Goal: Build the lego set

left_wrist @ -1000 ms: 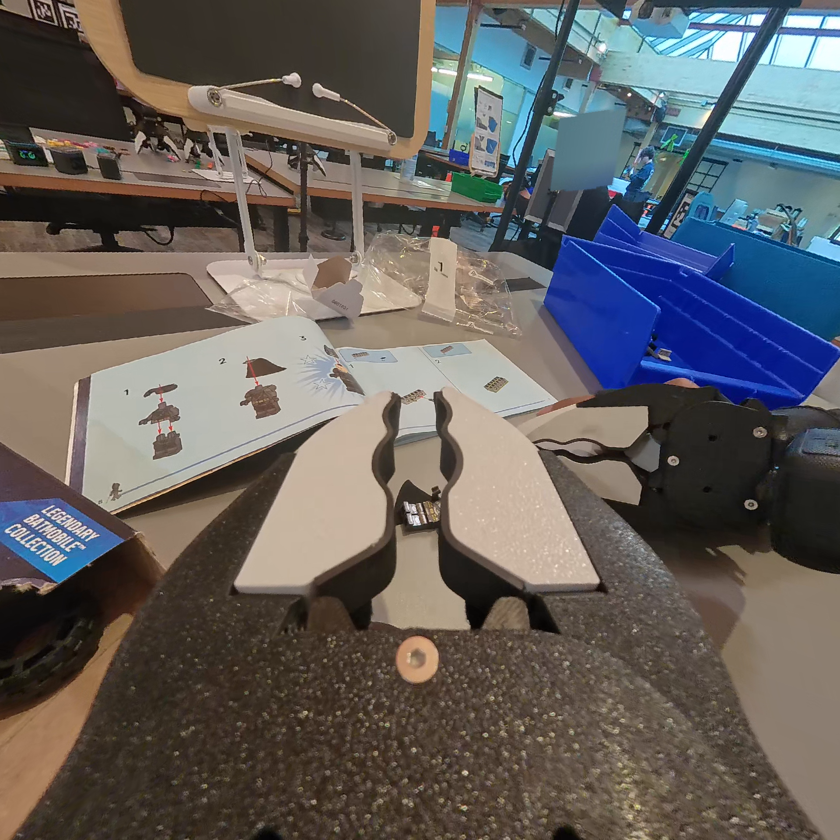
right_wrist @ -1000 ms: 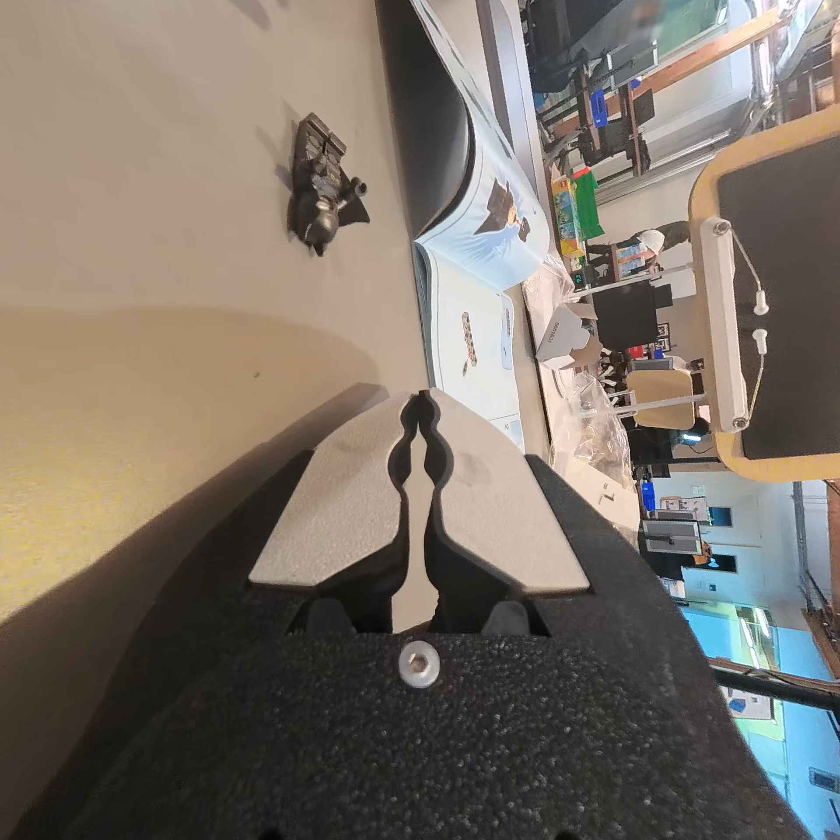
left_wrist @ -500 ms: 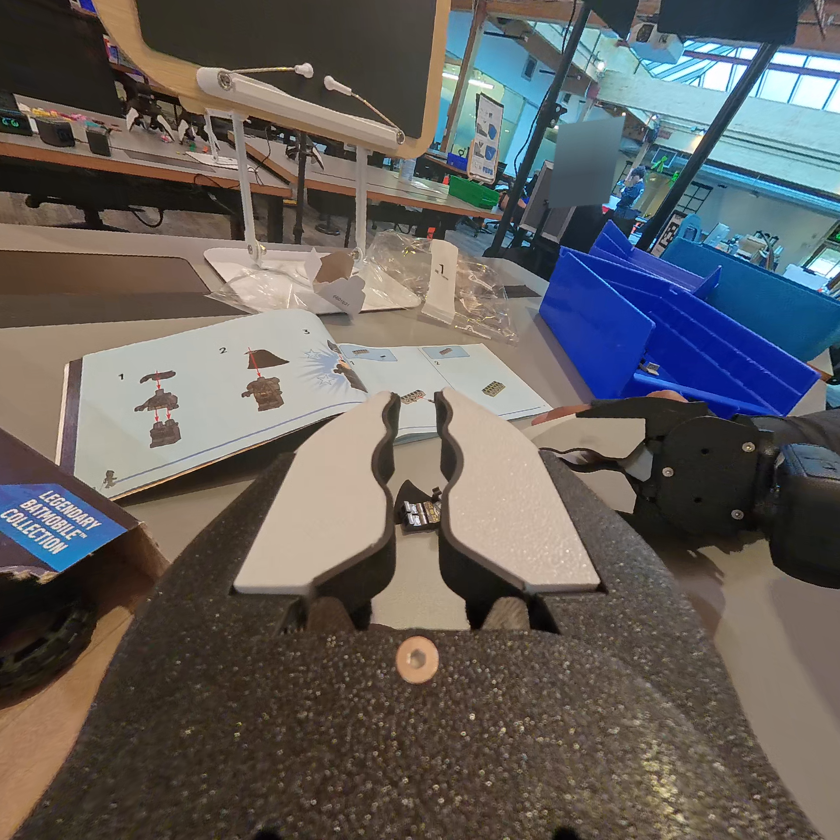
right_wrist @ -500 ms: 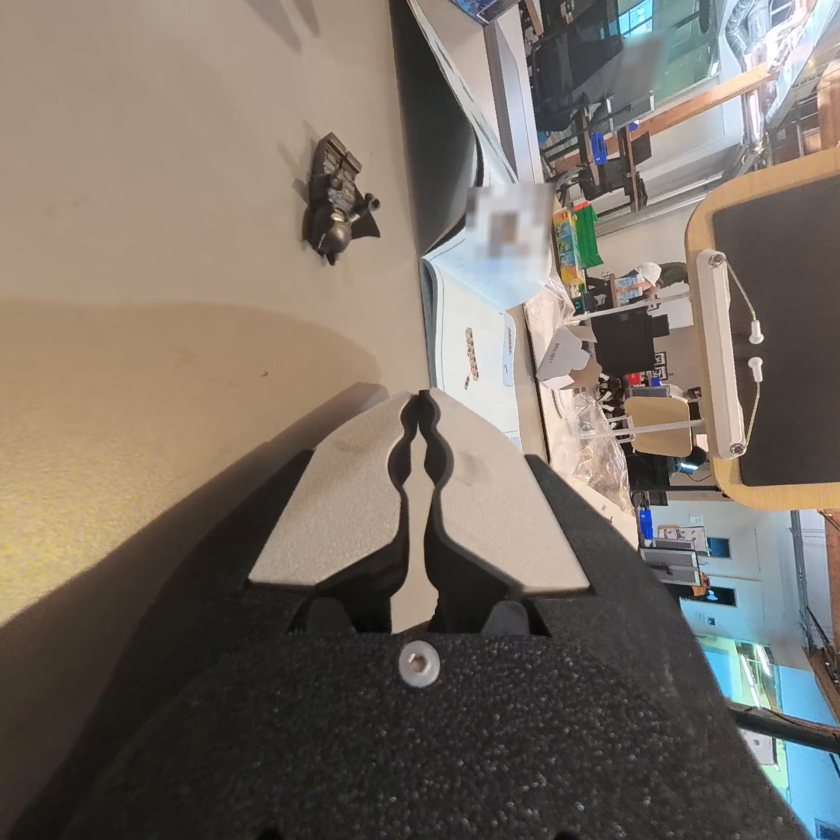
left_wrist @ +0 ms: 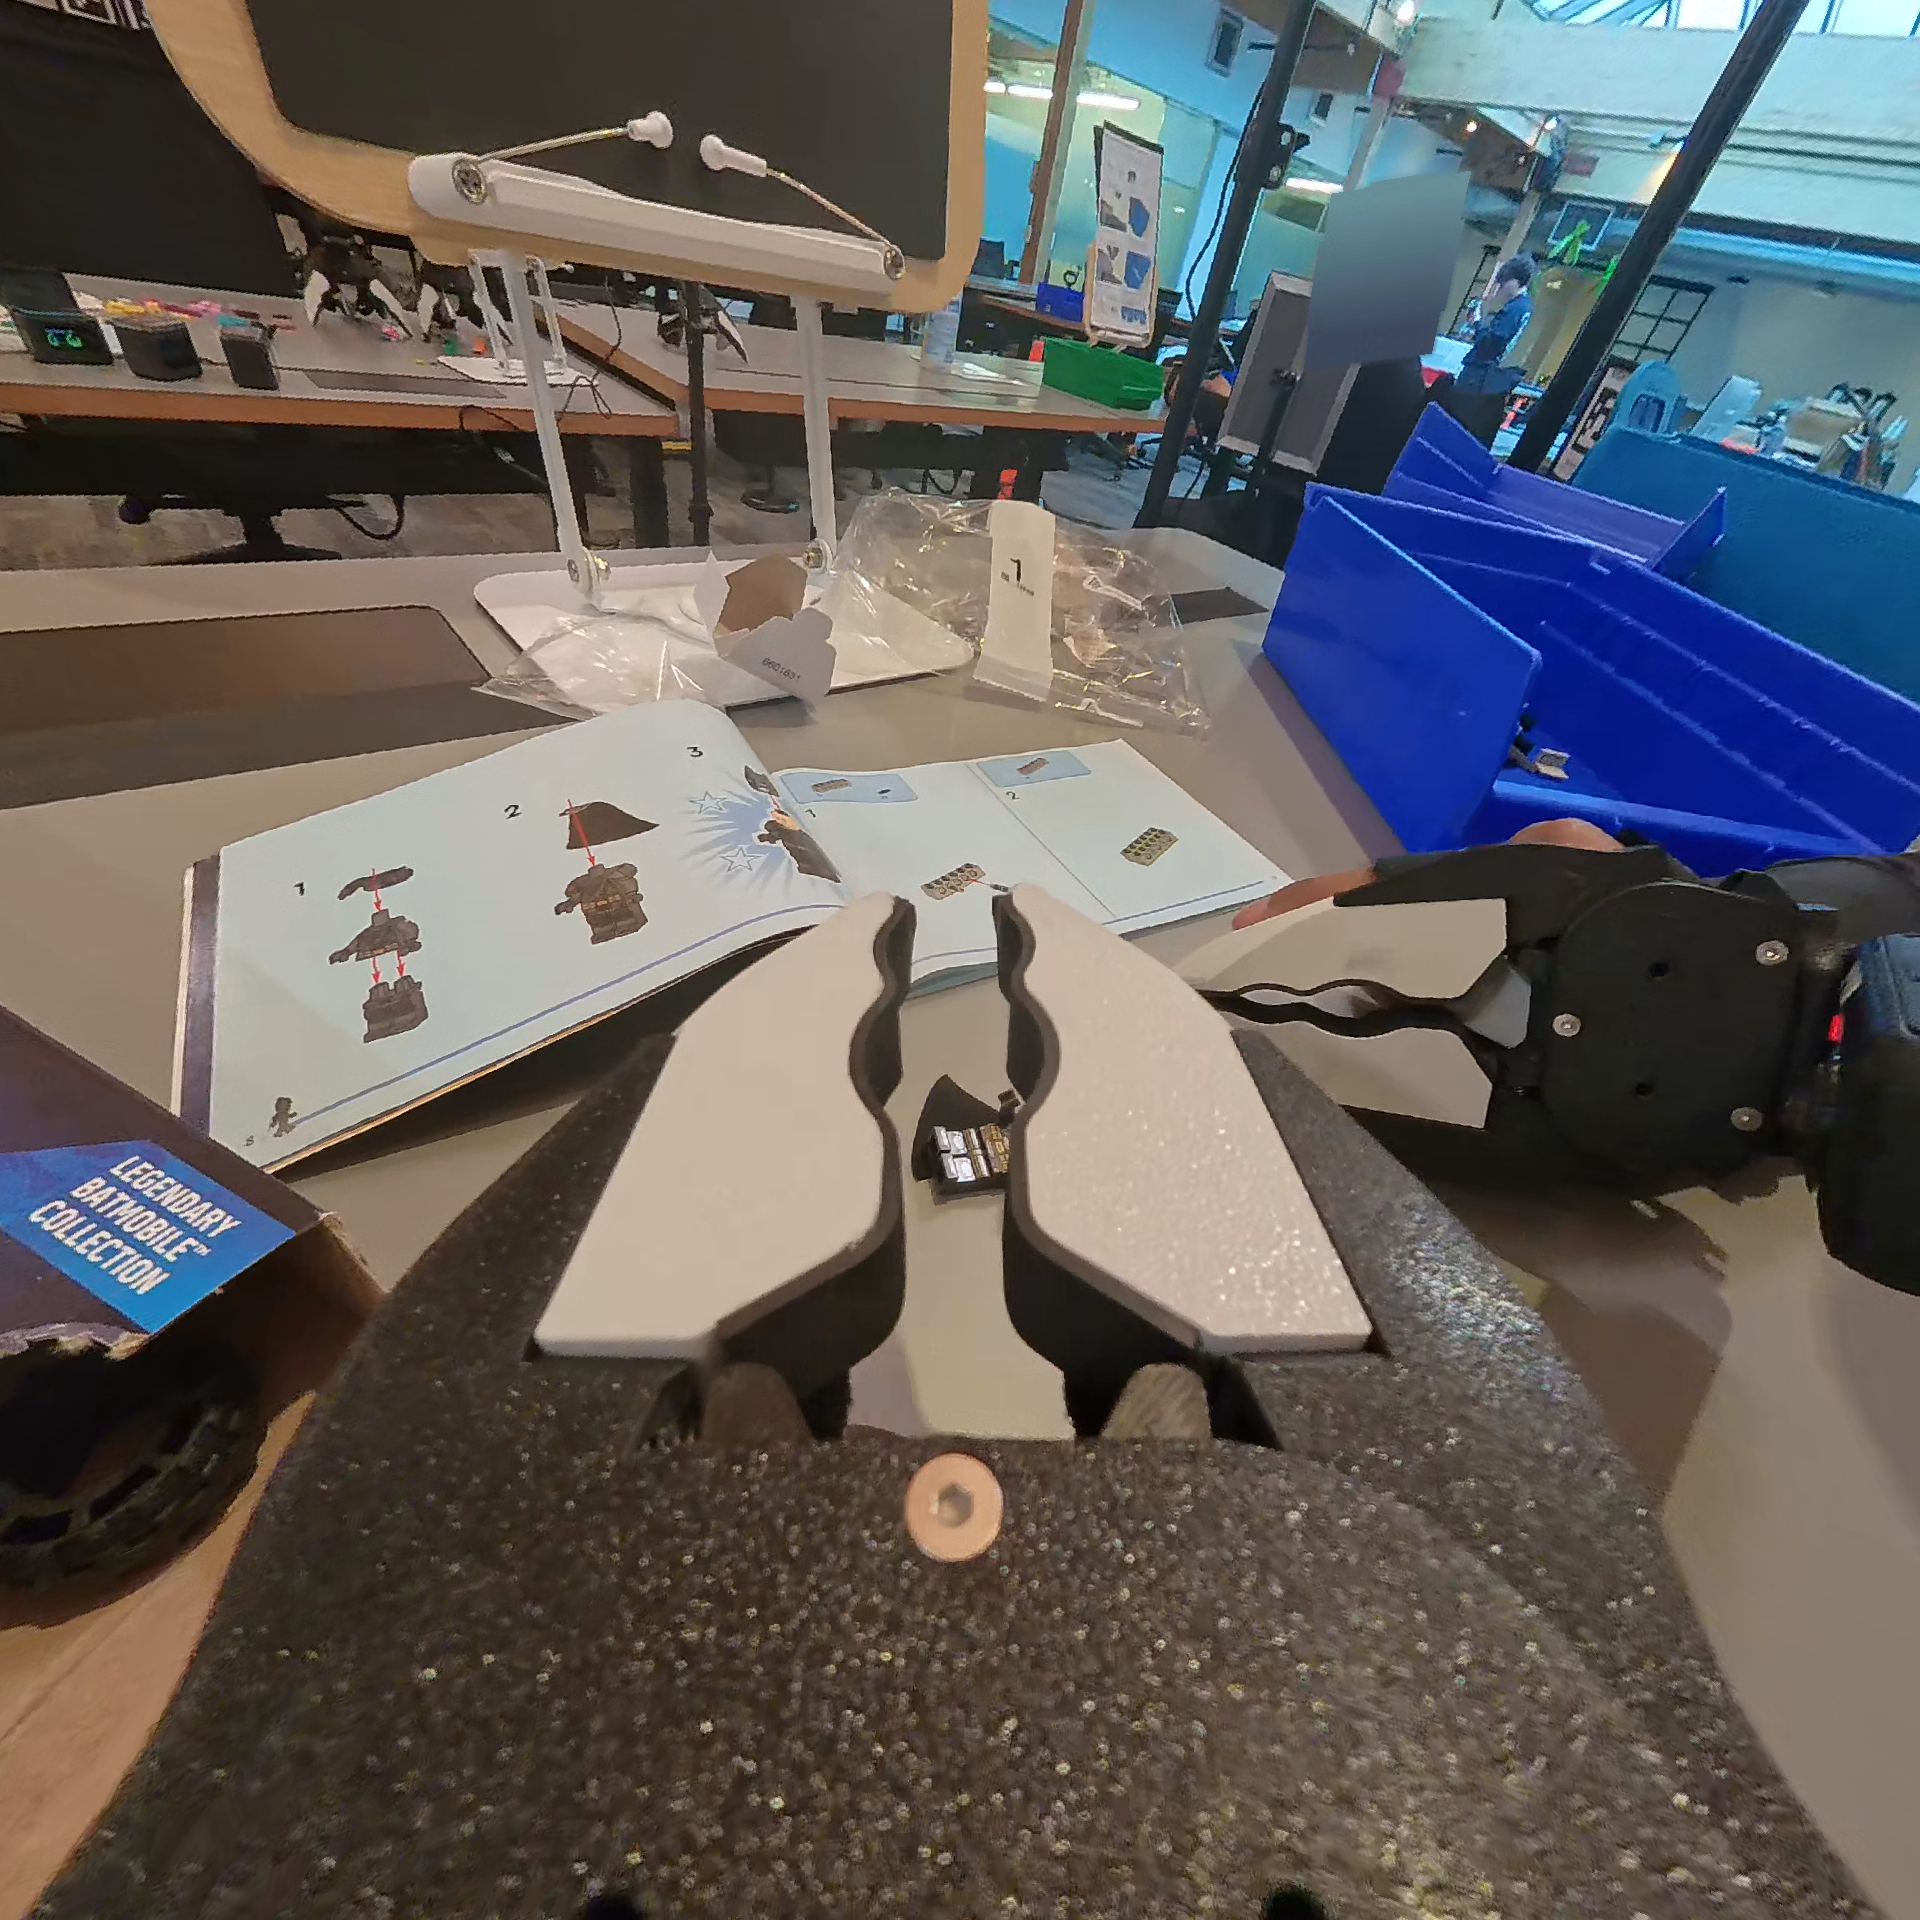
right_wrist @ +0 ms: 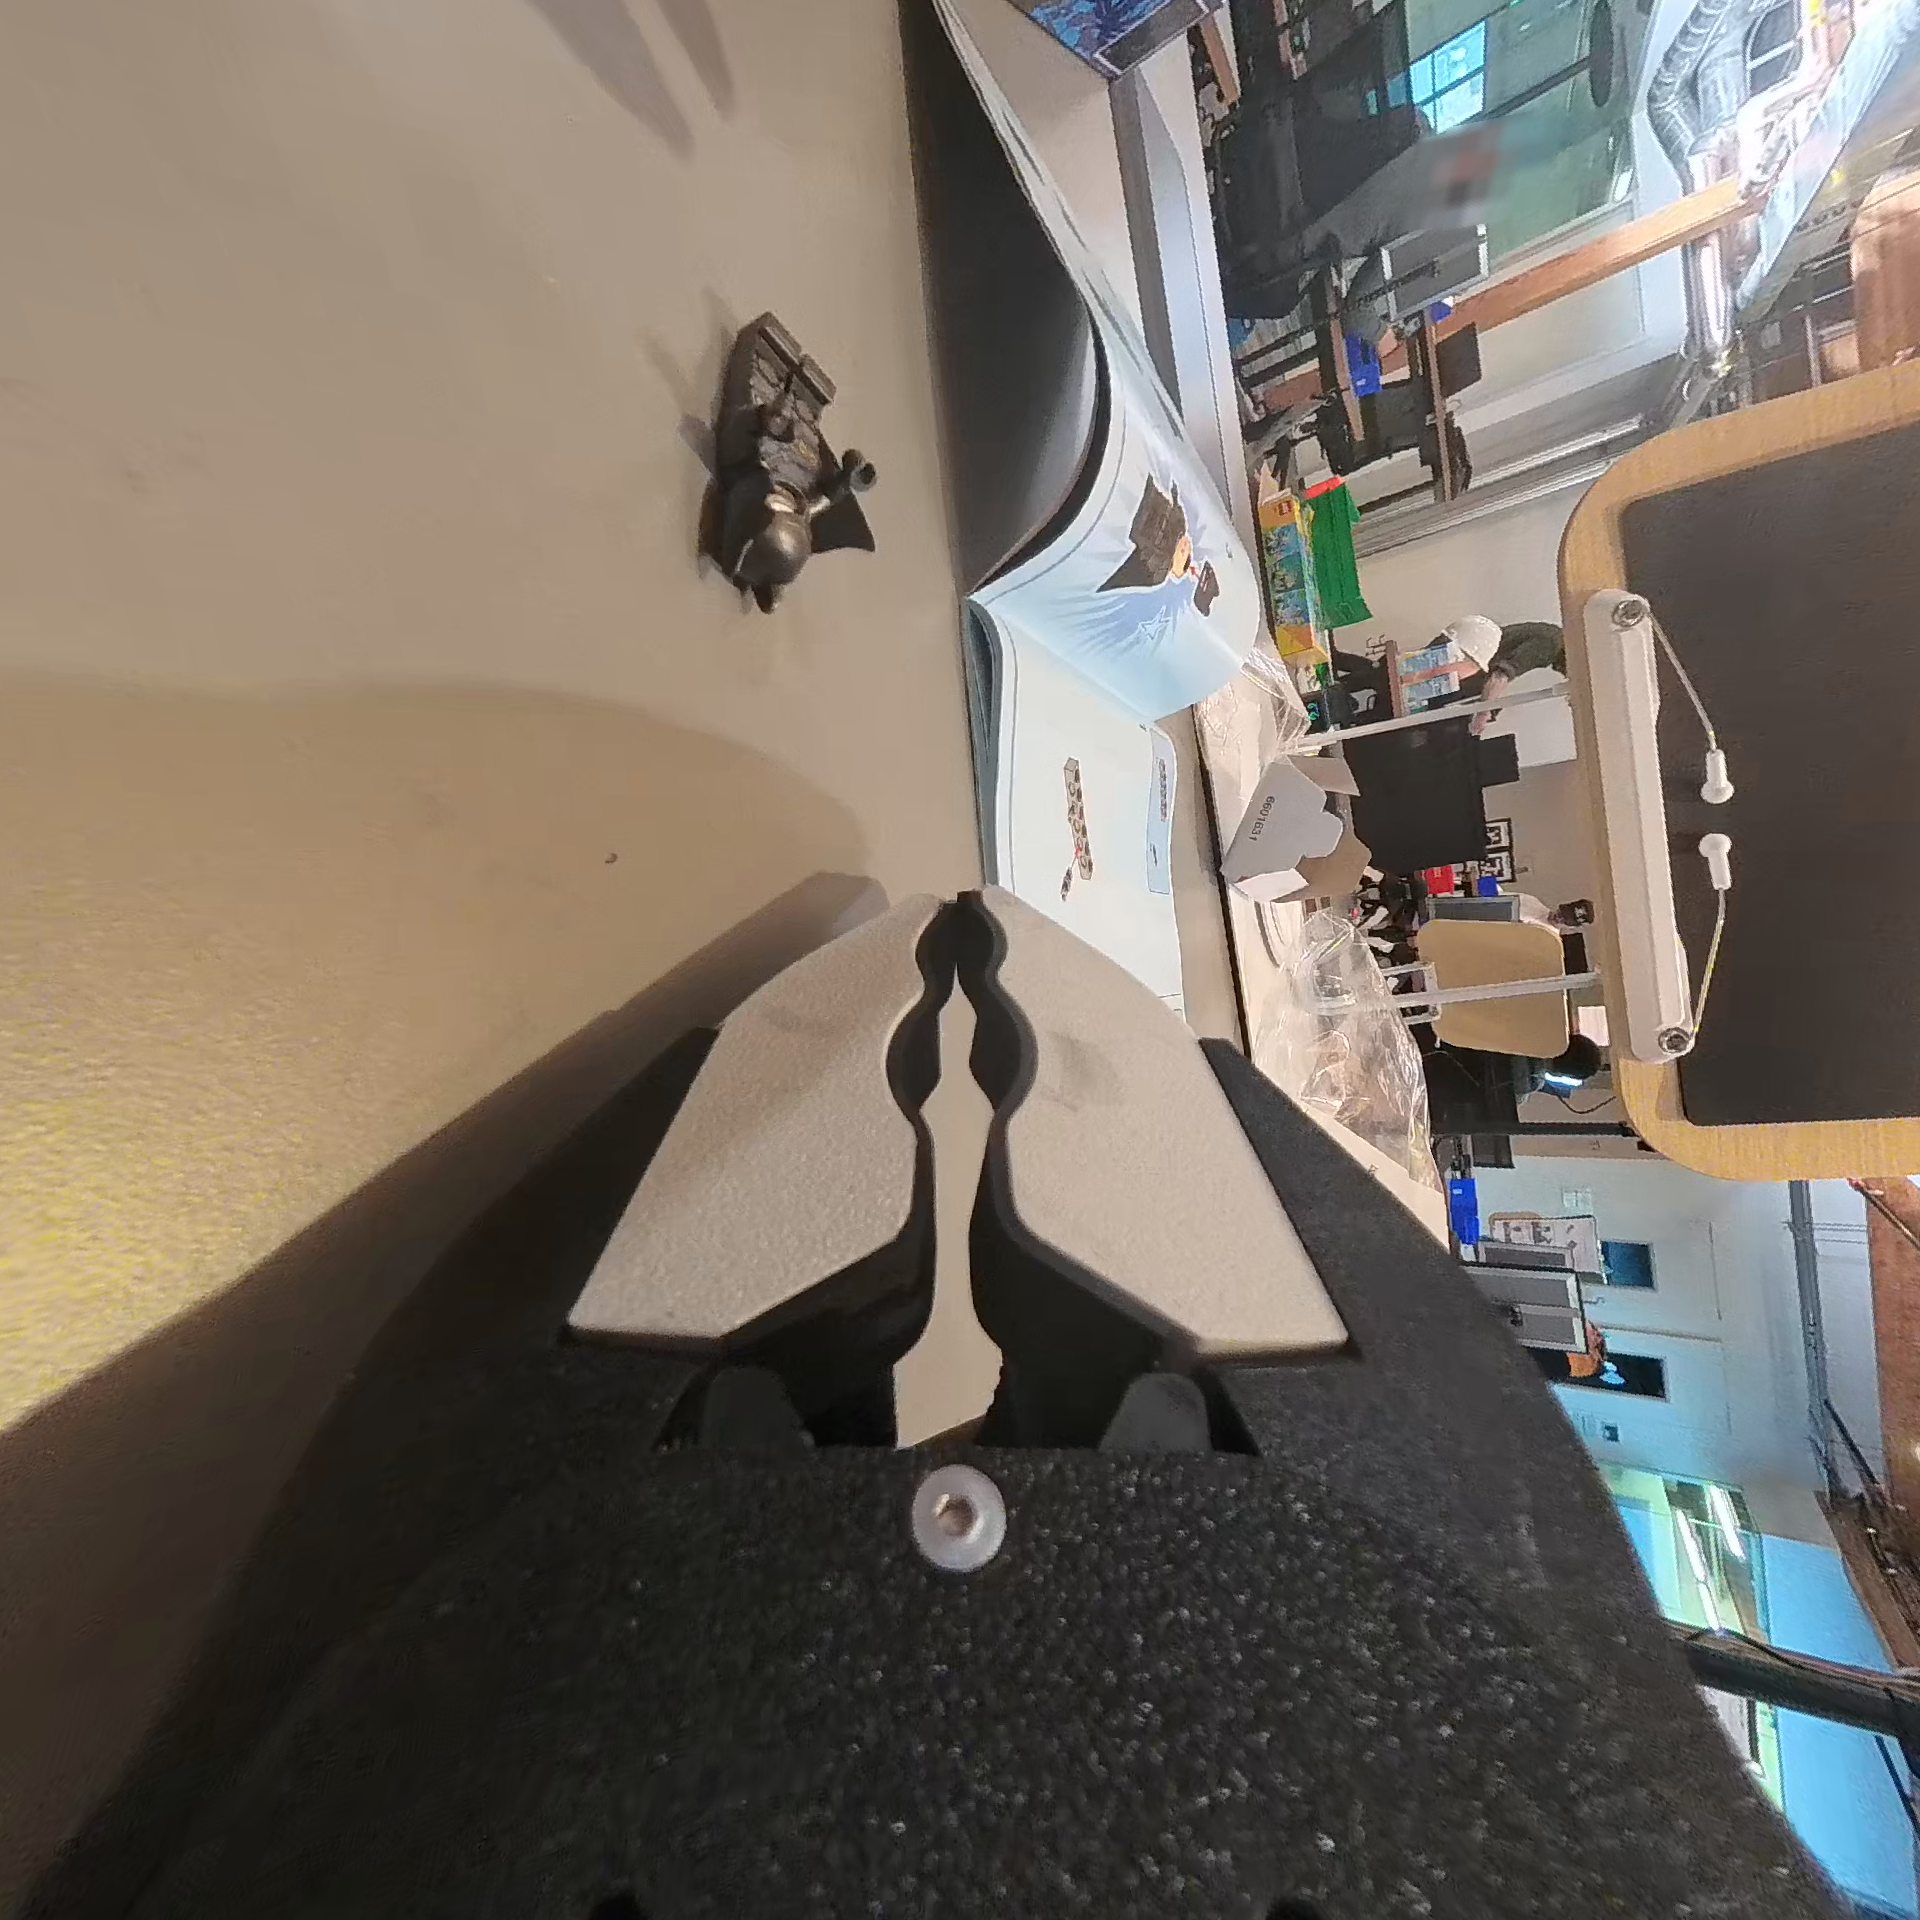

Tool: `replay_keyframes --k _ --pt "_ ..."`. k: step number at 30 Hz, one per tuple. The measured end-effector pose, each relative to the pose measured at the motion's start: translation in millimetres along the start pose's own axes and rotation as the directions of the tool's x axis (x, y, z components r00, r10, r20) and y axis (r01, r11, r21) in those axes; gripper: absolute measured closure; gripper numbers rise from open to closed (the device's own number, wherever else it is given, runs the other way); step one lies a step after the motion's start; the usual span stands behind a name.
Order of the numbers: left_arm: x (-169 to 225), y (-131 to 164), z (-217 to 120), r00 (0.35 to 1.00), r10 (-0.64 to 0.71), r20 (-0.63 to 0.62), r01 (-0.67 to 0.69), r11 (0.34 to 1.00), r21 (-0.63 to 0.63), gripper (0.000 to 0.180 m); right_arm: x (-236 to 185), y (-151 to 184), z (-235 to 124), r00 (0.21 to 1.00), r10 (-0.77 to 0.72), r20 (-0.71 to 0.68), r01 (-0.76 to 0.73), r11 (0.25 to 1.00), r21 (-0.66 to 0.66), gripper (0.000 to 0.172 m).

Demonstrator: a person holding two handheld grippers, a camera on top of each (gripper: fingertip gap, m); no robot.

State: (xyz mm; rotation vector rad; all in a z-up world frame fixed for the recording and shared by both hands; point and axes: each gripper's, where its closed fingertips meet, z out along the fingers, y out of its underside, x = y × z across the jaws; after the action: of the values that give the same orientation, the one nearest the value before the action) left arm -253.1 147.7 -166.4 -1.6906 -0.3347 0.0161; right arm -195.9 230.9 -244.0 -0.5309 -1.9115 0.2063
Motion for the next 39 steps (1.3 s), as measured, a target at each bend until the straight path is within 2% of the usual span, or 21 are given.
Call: replay_keyframes --k 18,25,26,27,28,32,35,37,39 --pt "4 6 0 0.990 0.131 0.054 -0.128 0.990 -0.051 0.166 0 0 0 1.000 -0.004 -0.003 0.004 1.000 0.001 0.171" --pt "5 6 1 0.989 0.139 0.057 -0.136 0.989 -0.057 0.166 0 1 0 1.000 0.008 0.016 -0.008 1.000 0.001 0.172" --pt "5 6 1 0.989 0.137 0.057 -0.134 0.989 -0.056 0.166 1 3 0 0.999 0.020 0.036 -0.019 1.000 -0.010 0.171" --pt "4 6 1 0.988 0.140 0.060 -0.136 0.989 -0.058 0.166 4 5 -3 0.998 0.043 0.051 -0.041 0.999 -0.028 0.161" --pt "3 6 0 0.987 0.147 0.066 -0.143 0.988 -0.061 0.166 9 5 -7 0.994 0.076 0.075 -0.073 0.996 -0.043 0.151" --pt "0 8 -2 0.980 0.180 0.090 -0.173 0.982 -0.080 0.166 64 -7 -45 0.931 0.320 0.175 -0.323 0.946 -0.012 0.149" --pt "0 10 -1 0.976 0.197 0.091 -0.189 0.978 -0.094 0.166 107 0 -76 0.862 0.432 0.265 -0.443 0.896 -0.020 0.142" --pt "1 12 0 0.973 0.212 0.094 -0.202 0.974 -0.105 0.166 143 23 -94 0.859 0.453 0.238 -0.461 0.887 -0.025 0.137" --pt "-1 15 -1 0.964 0.240 0.112 -0.225 0.965 -0.132 0.166 184 70 -111 0.875 0.465 0.135 -0.460 0.886 -0.064 0.141"
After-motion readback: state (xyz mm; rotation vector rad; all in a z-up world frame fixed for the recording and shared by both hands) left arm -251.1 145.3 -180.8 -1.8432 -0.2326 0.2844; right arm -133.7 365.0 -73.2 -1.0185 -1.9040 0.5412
